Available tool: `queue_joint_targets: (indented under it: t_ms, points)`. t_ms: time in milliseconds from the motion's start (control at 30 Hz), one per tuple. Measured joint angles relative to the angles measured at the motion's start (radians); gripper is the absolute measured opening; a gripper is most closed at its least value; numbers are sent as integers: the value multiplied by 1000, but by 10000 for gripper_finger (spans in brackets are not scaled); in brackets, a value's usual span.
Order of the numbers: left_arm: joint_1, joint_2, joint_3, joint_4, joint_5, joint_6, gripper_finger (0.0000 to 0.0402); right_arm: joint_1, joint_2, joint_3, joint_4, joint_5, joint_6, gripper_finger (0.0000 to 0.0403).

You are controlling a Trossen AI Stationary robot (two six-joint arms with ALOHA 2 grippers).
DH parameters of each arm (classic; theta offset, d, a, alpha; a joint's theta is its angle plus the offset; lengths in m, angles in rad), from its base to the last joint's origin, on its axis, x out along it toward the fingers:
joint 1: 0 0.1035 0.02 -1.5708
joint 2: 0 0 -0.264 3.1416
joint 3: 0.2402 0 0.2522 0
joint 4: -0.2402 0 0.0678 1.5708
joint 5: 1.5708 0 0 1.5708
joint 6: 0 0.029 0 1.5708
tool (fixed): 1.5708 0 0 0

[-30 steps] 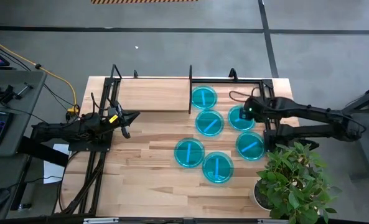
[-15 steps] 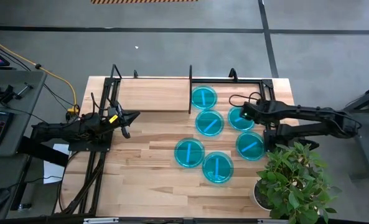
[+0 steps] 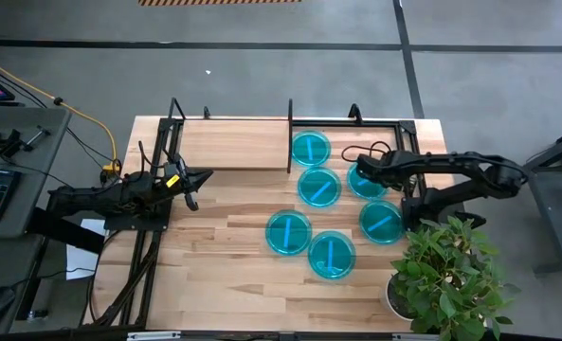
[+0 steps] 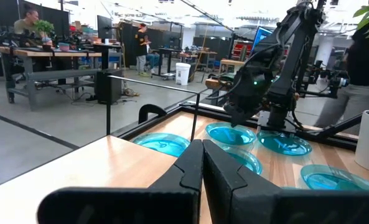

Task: Place and stack plates onto a shelf
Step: Put the blue plate on the shelf

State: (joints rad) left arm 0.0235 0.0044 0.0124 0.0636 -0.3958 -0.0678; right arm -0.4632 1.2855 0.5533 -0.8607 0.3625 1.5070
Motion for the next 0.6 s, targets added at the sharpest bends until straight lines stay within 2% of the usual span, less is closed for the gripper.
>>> queue_joint_targets:
  t_ms: [367,600]
  points:
    - [0,0,0,0,0,0,1,-102,17,0,13,-37,-155,192]
    - [0,0,0,0,0,0,1,-108,9,1,9,-41,-206,192]
